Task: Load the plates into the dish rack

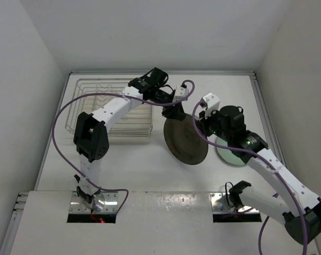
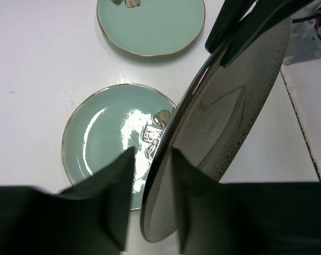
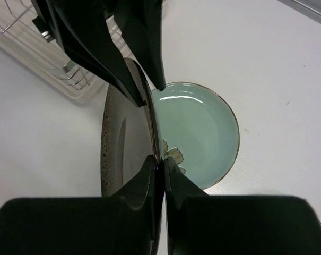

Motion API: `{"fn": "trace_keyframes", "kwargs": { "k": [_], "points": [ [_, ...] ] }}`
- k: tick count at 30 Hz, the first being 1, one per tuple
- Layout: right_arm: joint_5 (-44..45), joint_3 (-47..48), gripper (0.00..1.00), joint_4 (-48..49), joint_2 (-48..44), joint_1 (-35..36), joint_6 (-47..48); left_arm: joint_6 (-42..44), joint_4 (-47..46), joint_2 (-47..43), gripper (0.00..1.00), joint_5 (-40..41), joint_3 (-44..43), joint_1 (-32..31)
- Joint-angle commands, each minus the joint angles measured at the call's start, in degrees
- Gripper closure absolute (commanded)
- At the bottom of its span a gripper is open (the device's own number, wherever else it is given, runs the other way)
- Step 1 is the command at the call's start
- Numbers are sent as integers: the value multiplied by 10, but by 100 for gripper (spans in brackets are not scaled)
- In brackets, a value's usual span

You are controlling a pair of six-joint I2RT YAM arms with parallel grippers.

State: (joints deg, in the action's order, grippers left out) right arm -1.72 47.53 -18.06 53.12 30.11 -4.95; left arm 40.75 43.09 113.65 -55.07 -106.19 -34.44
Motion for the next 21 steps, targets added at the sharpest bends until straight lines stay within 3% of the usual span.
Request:
{"fn": "trace_keyframes", "kwargs": {
  "k": [1, 2, 3, 5, 7, 12, 15, 16, 17, 20, 21],
  "points": [
    [-18, 27, 100, 133, -24, 3, -16, 5, -15, -13, 68, -42, 16, -14],
    [-20, 28, 100, 132, -23, 2, -15, 5, -15, -13, 83, -42, 22, -19],
    [-20, 27, 100, 136, -23, 2, -15, 5, -15, -19, 88, -42, 22, -20],
    [-22, 27, 100, 138, -24, 1, -12, 5, -15, -19, 91, -42, 22, -20],
    [-25, 27, 100, 139, -24, 3, -12, 5, -15, -25, 100, -42, 22, -20],
    [-15, 37, 100, 125, -27, 2, -9, -7, -15, -31, 100, -21, 3, -26],
    [1, 69, 72, 92, -27, 1, -4, -30, -15, -45, 100, 34, -54, -36],
    [5, 74, 50, 81, -28, 2, 5, -37, -15, -45, 100, 57, -71, -36],
    [7, 87, 39, 74, -30, 0, 6, -37, -15, -54, 100, 69, -107, -36],
    [16, 94, 11, 71, -47, 2, 13, -59, -3, -55, 100, 114, -216, -36],
    [27, 97, 8, 71, -54, 1, 13, -59, 2, -48, 100, 123, -238, -28]
  ]
}}
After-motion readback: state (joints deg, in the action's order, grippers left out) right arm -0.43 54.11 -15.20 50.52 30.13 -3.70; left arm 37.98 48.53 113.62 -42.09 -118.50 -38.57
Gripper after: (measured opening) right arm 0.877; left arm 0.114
